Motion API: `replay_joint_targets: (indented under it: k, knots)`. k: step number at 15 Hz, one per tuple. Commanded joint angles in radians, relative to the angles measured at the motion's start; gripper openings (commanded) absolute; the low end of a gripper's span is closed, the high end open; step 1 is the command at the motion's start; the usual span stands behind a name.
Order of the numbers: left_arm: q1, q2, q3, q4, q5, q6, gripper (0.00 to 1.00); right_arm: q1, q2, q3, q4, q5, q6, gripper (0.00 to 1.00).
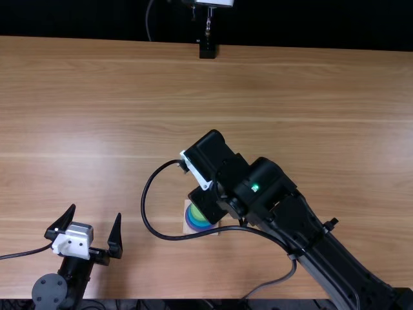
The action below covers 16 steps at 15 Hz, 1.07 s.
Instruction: Build the Hanoi tower: stack the rings onto the peg from bottom to top in this color order: purple, dark blue, light blue, dark green, light green, yellow, orange.
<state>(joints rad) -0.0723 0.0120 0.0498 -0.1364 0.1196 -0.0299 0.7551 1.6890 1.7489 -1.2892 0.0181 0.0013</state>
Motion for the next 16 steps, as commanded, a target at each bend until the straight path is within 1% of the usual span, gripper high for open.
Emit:
replay_joint_targets:
  k: [1,5,10,16]
  knots:
    - [0.000,-0.012,-0.050,-0.015,0.020,0.006,1.00,0.029,0.017,0.031,0.000,-0.007,0.002,0.00]
    - [0.000,-0.012,-0.050,-0.015,0.020,0.006,1.00,0.038,0.017,0.029,-0.004,-0.009,0.004,0.00]
    - [0.000,-0.012,-0.050,-0.015,0.020,0.006,1.00,0.036,0.018,0.018,-0.006,-0.005,-0.001,0.00]
    - [0.000,-0.012,-0.050,-0.015,0.020,0.006,1.00,0.030,0.020,0.009,-0.004,-0.005,-0.001,0.00]
